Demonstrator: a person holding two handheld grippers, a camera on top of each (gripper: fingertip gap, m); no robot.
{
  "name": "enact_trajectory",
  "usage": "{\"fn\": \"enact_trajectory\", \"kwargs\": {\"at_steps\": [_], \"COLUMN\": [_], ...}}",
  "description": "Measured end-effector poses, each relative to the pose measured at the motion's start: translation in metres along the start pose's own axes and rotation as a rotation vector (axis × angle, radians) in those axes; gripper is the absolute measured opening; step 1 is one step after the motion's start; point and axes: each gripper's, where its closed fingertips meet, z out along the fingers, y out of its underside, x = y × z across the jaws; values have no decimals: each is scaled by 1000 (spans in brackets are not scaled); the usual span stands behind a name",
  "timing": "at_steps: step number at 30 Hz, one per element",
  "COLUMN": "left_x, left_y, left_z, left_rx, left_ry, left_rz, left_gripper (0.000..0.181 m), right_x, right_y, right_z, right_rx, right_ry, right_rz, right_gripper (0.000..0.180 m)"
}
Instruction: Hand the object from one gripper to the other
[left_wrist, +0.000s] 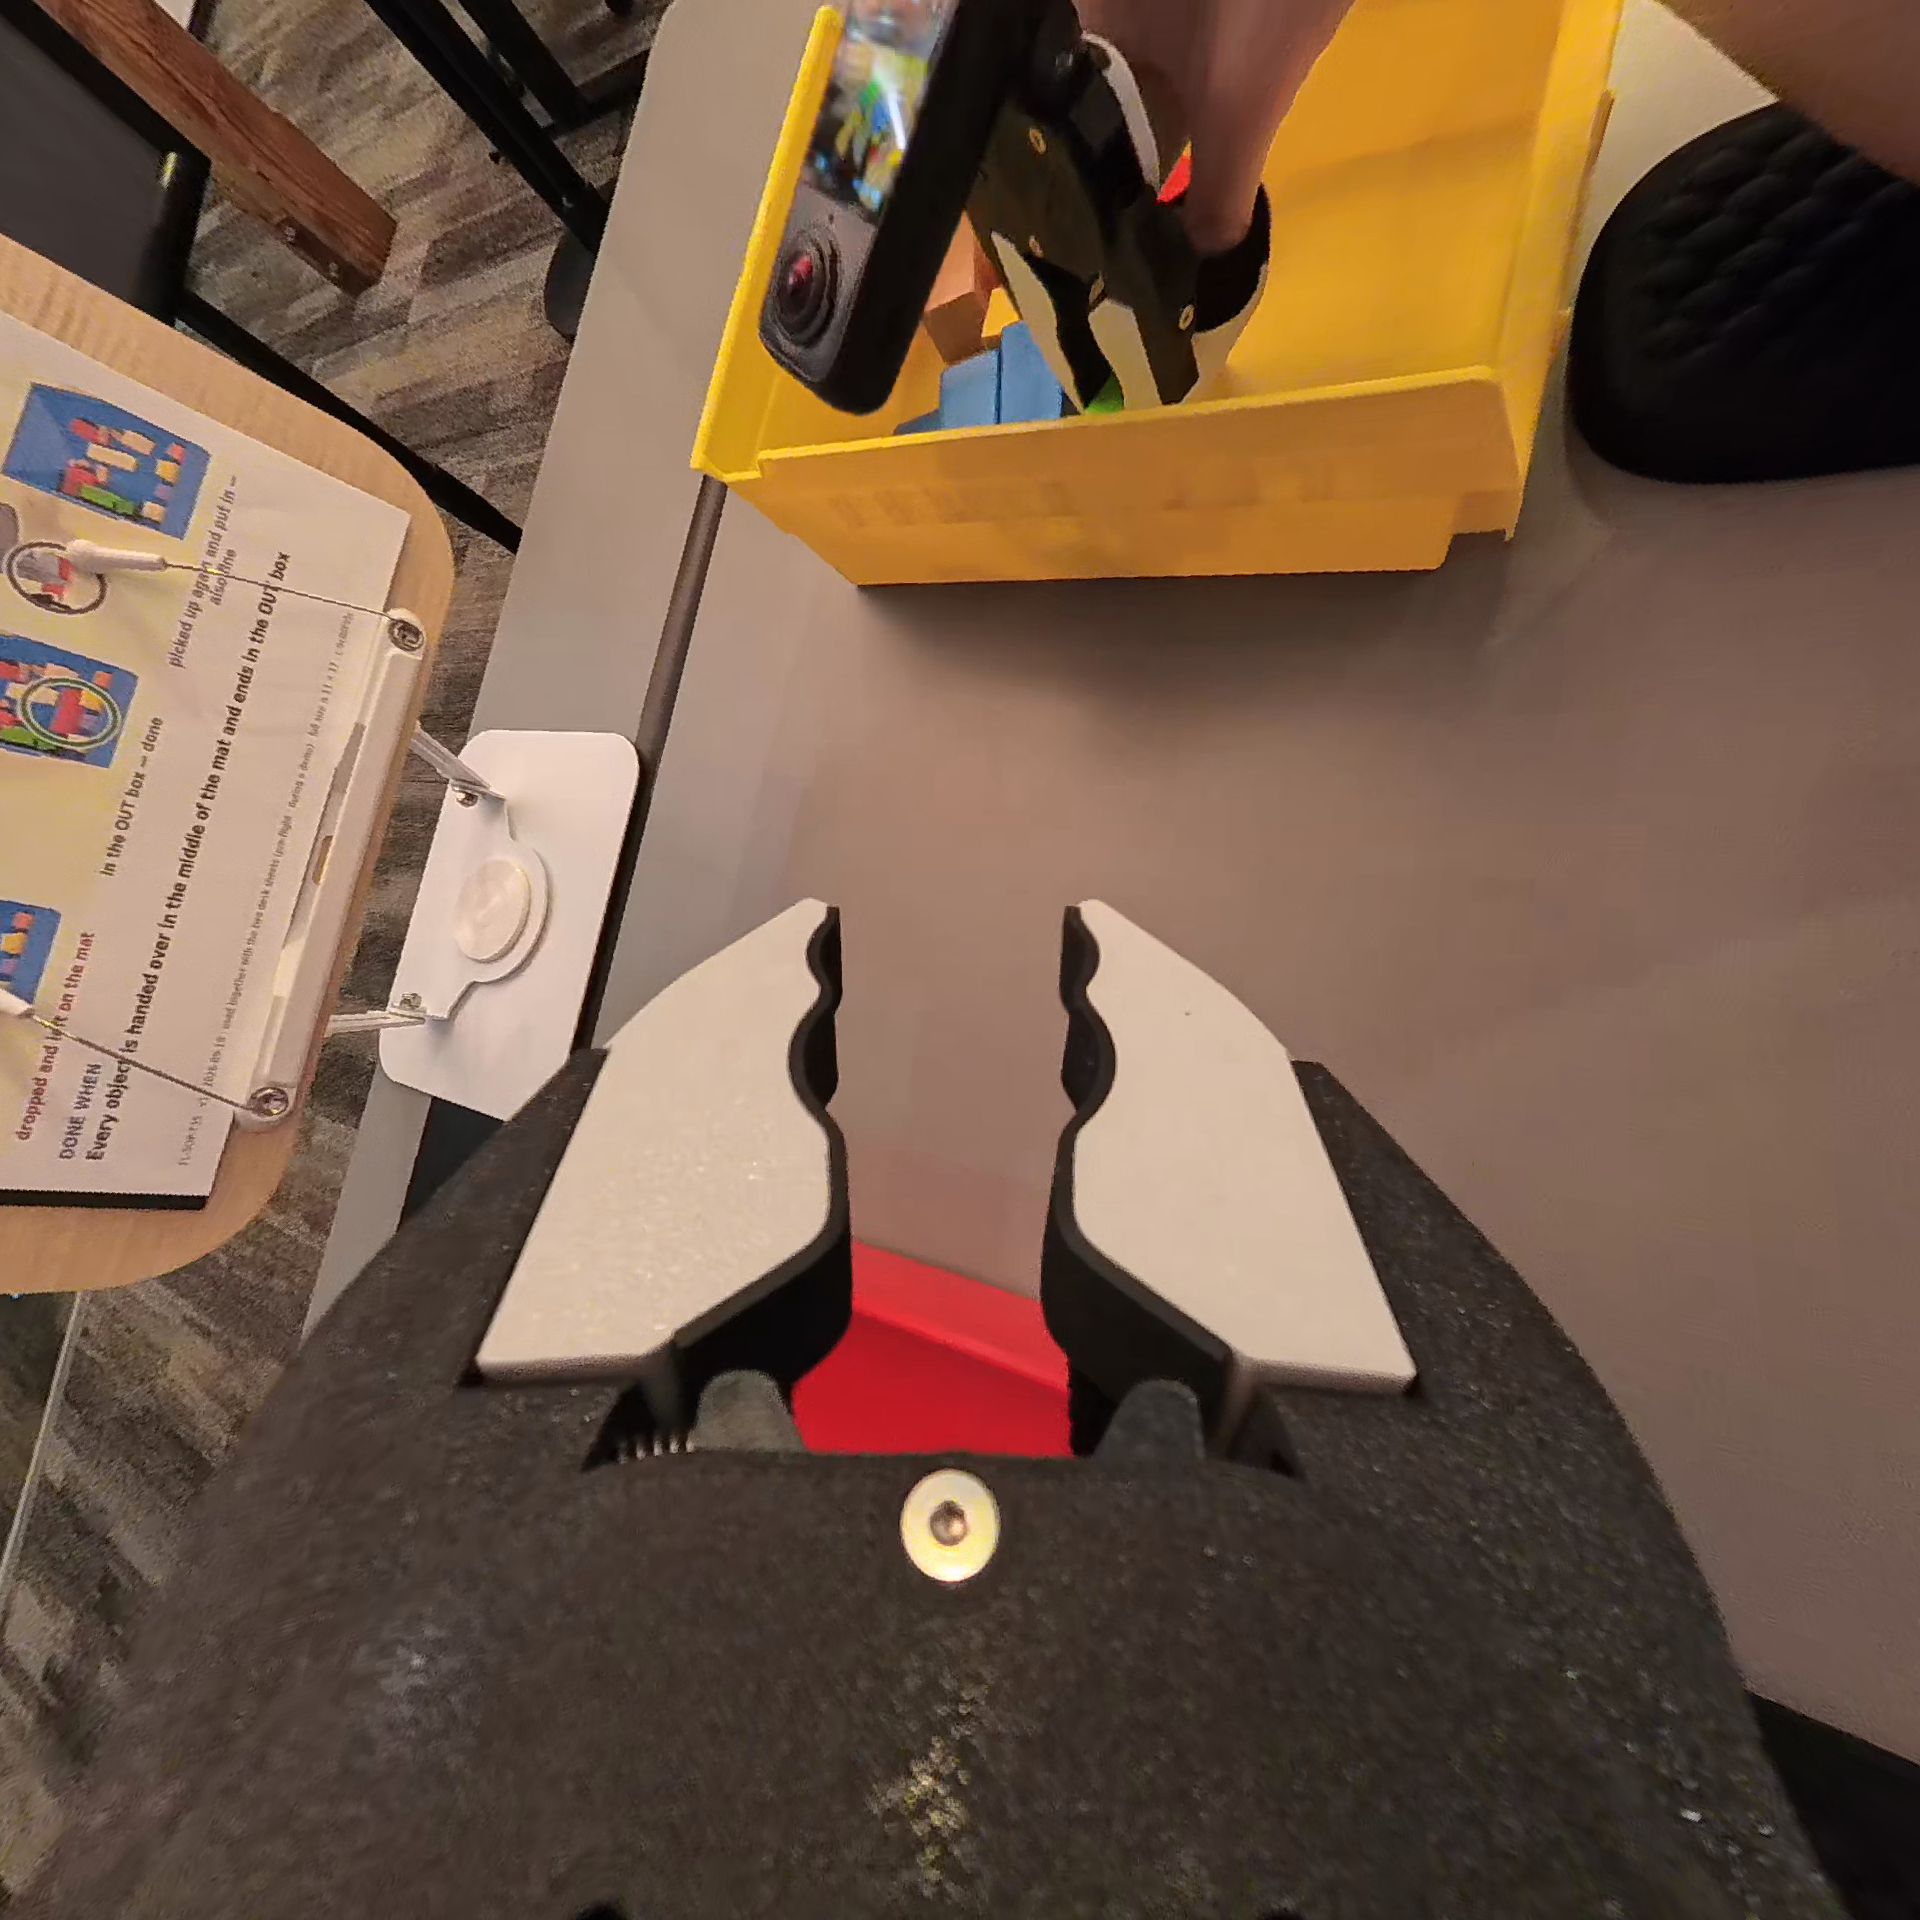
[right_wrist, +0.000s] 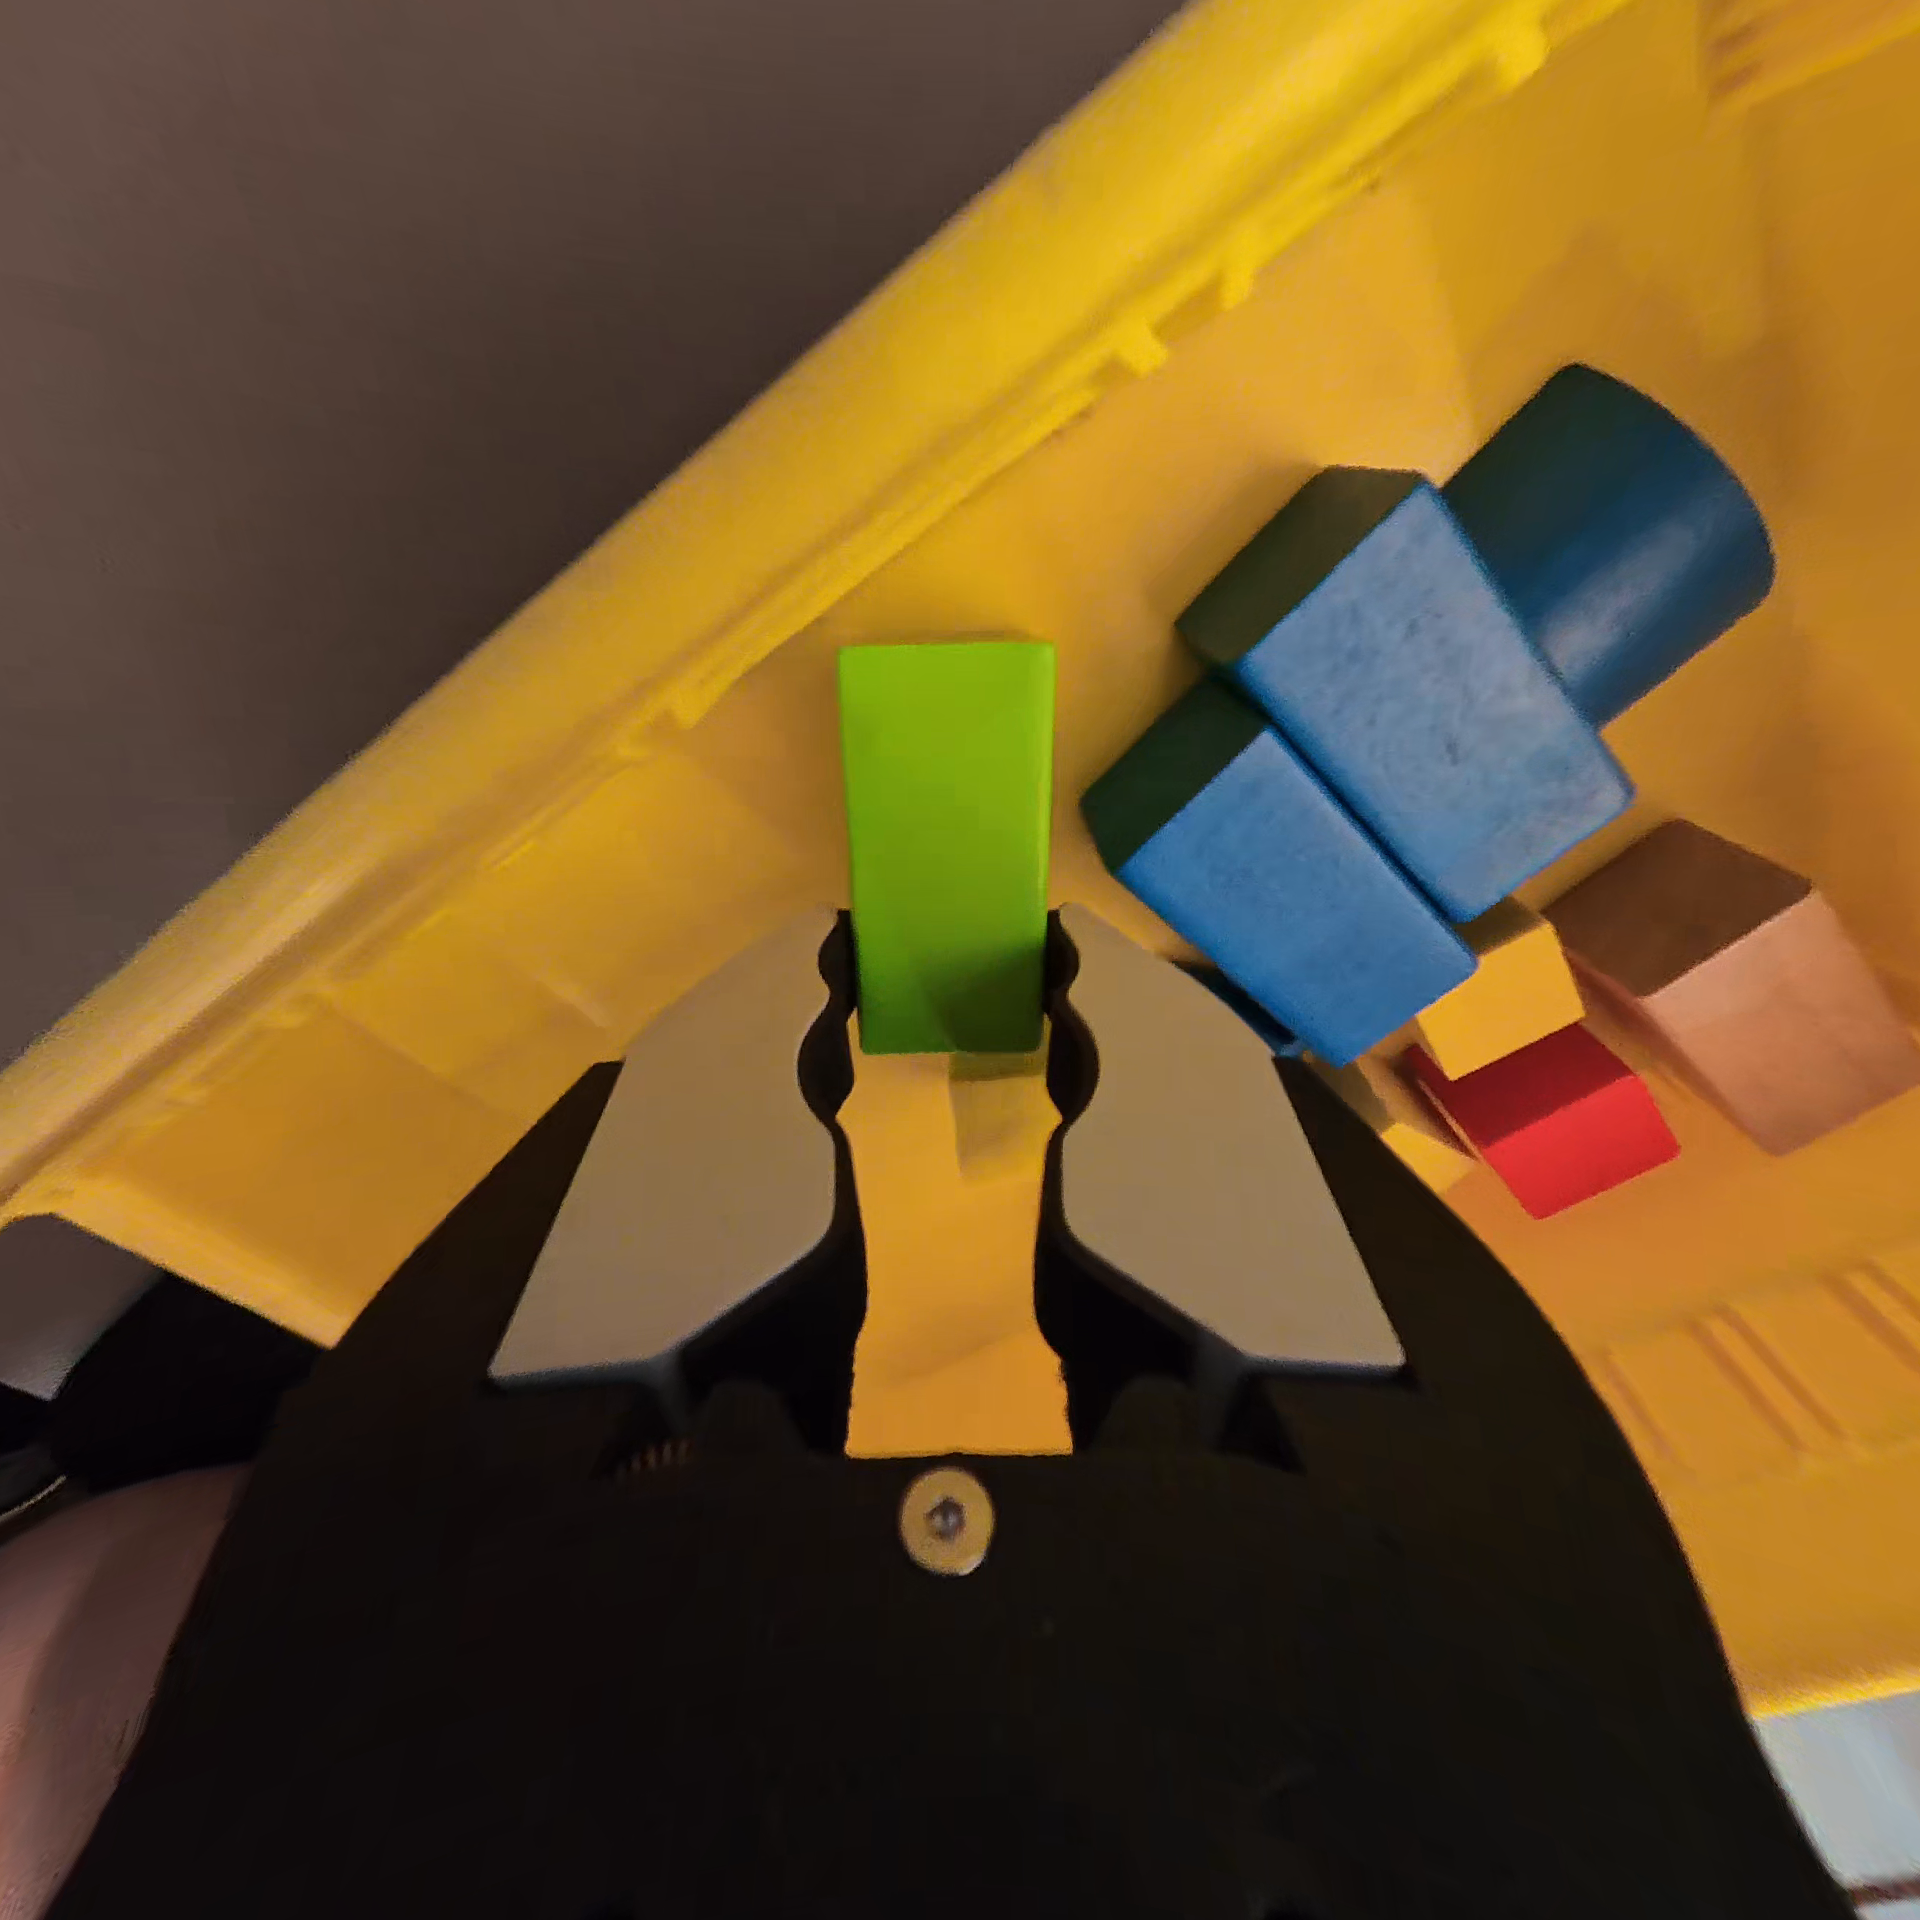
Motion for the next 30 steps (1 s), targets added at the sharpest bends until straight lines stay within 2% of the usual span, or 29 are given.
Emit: {"fn": "enact_trajectory", "kwargs": {"at_steps": [10,16,18,20,23,27,30], "left_x": [-8,-27,-50,-77,-100,-112,-124], "left_y": [4,20,45,86,149,229,261], "left_z": [-11,-29,-38,-46,-47,-36,-16], "left_rx": [7,-12,-70,-193,-355,-601,-608], "left_ry": [-26,-88,-179,-275,-324,-349,-385], "left_rz": [-17,-54,-111,-214,-365,-516,-722], "left_gripper": [42,44,43,44,44,44,41], "right_x": [6,11,16,21,23,23,27], "right_y": [-1,-3,-2,1,5,8,11], "right_z": [4,-29,-48,-66,-83,-86,-80], "right_rx": [22,147,208,263,320,326,287], "right_ry": [-6,44,89,129,164,171,182], "right_rz": [-25,-26,-16,0,5,-3,12], "right_gripper": [35,36,36,35,35,35,35]}}
